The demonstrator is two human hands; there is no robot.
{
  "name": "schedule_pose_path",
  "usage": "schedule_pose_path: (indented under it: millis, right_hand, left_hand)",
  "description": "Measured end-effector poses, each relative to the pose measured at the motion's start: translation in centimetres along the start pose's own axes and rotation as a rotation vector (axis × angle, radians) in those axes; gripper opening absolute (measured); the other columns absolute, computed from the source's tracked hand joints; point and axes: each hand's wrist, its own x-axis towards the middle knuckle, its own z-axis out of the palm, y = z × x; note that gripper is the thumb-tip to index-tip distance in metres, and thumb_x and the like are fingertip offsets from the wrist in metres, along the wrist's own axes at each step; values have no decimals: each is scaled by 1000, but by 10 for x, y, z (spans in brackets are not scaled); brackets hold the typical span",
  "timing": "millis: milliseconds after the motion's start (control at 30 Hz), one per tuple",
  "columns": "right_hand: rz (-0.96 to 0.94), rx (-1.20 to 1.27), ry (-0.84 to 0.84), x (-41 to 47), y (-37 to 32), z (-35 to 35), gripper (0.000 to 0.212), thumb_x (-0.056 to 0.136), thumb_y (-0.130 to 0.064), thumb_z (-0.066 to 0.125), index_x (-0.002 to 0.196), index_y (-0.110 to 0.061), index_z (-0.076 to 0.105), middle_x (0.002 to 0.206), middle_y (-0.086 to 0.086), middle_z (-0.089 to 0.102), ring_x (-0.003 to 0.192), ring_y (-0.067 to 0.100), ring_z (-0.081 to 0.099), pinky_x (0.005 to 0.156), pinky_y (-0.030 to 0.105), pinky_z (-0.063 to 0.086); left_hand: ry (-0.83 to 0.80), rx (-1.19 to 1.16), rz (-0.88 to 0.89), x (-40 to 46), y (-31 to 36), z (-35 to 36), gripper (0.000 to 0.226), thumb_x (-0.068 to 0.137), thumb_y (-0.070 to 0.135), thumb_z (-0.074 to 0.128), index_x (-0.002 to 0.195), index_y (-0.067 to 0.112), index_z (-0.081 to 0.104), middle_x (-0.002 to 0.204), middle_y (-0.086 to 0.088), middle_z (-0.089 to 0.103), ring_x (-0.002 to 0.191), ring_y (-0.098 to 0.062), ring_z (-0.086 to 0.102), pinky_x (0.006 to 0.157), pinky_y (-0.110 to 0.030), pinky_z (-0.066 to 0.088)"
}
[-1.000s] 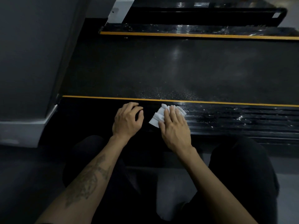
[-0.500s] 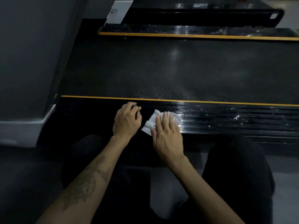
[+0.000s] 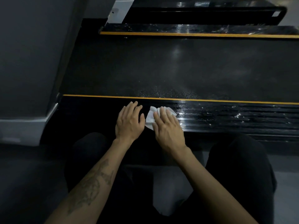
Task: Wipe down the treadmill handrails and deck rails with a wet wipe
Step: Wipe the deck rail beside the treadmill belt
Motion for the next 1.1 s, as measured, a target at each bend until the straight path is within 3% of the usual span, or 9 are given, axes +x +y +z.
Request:
schedule_pose_path:
  millis: [167,333,433,533,633,767,900,1000,1100]
  right_hand:
    - [148,-14,13,-20,-3,4,61,111,-40,17,163,-6,18,170,21,11,158,32,8,129,42,9]
    - [7,-26,-10,-5,1,-1,59,112,-41,17,164,-13,17,171,13,9,159,28,5,129,38,7]
    - [69,-3,24,-6,8,-3,60,112,-42,17,164,-11,15,171,14,8,159,25,3,129,35,2]
    - [135,25,47,-25,-6,4,60,112,-40,20,162,-6,24,169,19,16,158,31,12,129,38,9]
    - [53,27,88,-26,-13,7,55,110,-35,35,157,-6,37,165,19,28,155,33,23,126,41,18]
    - [43,29,56,-13,1,1,56,112,-38,24,161,-12,28,170,11,18,159,24,11,129,35,9]
    - [120,70,124,-35,-5,8,62,110,-40,16,157,-4,36,166,19,26,156,30,21,128,38,16]
    - [65,65,131,-37,-12,12,56,109,-35,33,155,-3,41,164,20,30,154,34,28,125,41,21]
    - [11,28,60,-25,-4,6,58,111,-36,33,161,-7,27,169,16,15,159,27,11,129,37,7]
  left_hand:
    - [22,14,11,0,1,0,40,97,24,59,134,8,65,146,-12,58,142,-28,48,120,-47,34]
    - [5,10,-2,0,3,-1,40,98,22,59,134,8,65,147,-12,57,144,-28,46,121,-46,32]
    - [6,11,0,0,4,-3,40,98,23,59,135,8,64,148,-12,57,145,-27,45,121,-45,31]
    - [22,3,-6,-1,5,-3,40,97,21,61,134,7,65,147,-13,58,144,-29,46,120,-46,32]
    - [21,-1,-9,-1,6,-4,40,97,21,61,134,7,65,147,-14,57,143,-29,47,120,-46,33]
    - [16,-1,-3,-1,5,-6,40,98,22,60,135,8,65,148,-13,57,144,-28,46,120,-46,32]
    - [31,14,2,-1,6,-5,40,97,21,60,134,8,65,147,-13,58,143,-28,47,120,-46,34]
    - [54,12,6,-2,5,-3,39,95,18,63,132,7,67,144,-14,60,140,-30,51,118,-48,37]
    - [52,14,9,-3,6,-5,40,95,18,63,133,8,67,145,-14,59,140,-30,50,117,-49,37]
